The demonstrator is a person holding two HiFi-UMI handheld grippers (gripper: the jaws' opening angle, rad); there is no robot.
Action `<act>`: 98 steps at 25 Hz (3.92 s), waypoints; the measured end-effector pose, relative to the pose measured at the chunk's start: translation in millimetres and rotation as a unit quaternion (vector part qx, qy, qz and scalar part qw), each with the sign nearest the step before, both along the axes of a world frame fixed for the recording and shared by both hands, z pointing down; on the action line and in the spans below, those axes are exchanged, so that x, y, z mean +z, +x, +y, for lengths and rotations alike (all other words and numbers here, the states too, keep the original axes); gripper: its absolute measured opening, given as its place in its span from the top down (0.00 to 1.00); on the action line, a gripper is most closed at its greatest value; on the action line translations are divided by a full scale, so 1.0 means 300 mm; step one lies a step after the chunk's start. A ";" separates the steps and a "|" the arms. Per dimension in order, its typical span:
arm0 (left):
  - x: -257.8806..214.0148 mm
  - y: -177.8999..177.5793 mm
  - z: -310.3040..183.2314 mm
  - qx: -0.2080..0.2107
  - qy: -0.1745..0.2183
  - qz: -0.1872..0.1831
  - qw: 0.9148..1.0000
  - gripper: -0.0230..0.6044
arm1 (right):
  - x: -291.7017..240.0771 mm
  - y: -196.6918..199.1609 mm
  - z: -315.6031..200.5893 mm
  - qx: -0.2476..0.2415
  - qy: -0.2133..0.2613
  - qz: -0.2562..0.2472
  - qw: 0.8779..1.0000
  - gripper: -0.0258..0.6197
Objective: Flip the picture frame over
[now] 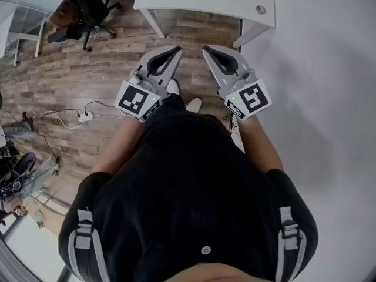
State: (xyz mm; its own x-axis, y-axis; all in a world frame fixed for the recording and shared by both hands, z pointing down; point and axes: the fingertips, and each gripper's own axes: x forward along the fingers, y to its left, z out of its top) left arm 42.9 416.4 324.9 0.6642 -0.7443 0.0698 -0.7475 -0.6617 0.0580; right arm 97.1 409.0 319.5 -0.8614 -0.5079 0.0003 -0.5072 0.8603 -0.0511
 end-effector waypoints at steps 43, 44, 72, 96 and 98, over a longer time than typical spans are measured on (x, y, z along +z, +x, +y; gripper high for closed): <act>0.011 0.004 0.002 0.007 0.008 -0.016 1.000 0.95 | 0.028 0.056 -0.025 0.045 -0.017 0.016 0.999 0.40; 0.011 0.007 0.004 0.007 0.007 -0.016 1.000 0.95 | 0.028 0.061 -0.026 0.049 -0.017 0.015 0.999 0.37; 0.027 -0.087 -0.315 0.022 0.005 -0.012 1.000 0.95 | 0.052 -0.019 -0.323 0.068 -0.037 0.019 0.997 0.31; 0.073 -0.487 -0.919 0.069 -0.013 0.016 0.997 0.95 | 0.088 -0.388 -0.895 0.130 -0.057 0.042 0.989 0.31; 0.086 -0.511 -0.948 0.071 -0.015 0.018 0.997 0.95 | 0.096 -0.408 -0.919 0.134 -0.058 0.044 0.988 0.31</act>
